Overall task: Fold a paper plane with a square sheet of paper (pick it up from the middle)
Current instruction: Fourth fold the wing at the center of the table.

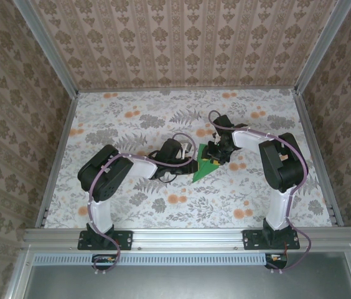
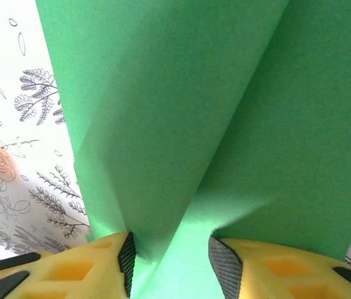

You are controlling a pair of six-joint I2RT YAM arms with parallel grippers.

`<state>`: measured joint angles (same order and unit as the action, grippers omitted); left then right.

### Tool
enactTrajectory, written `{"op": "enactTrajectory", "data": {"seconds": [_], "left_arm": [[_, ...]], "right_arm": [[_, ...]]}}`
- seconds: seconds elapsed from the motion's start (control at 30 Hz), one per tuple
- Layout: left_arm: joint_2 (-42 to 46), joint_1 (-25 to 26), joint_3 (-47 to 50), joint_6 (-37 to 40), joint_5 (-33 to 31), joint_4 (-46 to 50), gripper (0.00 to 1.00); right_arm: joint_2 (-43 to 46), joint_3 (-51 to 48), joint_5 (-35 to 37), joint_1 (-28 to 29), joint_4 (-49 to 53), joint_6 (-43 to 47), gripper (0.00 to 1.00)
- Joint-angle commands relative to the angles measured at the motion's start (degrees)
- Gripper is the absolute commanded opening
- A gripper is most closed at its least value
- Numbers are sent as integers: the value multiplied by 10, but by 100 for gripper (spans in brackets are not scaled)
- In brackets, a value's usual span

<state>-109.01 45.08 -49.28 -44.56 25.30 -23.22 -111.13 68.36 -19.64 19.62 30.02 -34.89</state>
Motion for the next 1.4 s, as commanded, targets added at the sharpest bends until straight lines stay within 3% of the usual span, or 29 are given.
{"op": "enactTrajectory", "data": {"seconds": [0.0,0.47,0.93,1.37], "left_arm": [[15,0,-8,15,-18,25,16],[67,7,5,24,-9,-1,17],[22,22,-22,21,3,18,17],[11,23,-36,43,-33,81,16]], "right_arm": [[-90,-41,97,5,27,-3,47],[-110,-41,109,7,24,-16,47],[-116,-39,112,7,29,-23,47],[-120,-39,114,7,29,-22,48]]}}
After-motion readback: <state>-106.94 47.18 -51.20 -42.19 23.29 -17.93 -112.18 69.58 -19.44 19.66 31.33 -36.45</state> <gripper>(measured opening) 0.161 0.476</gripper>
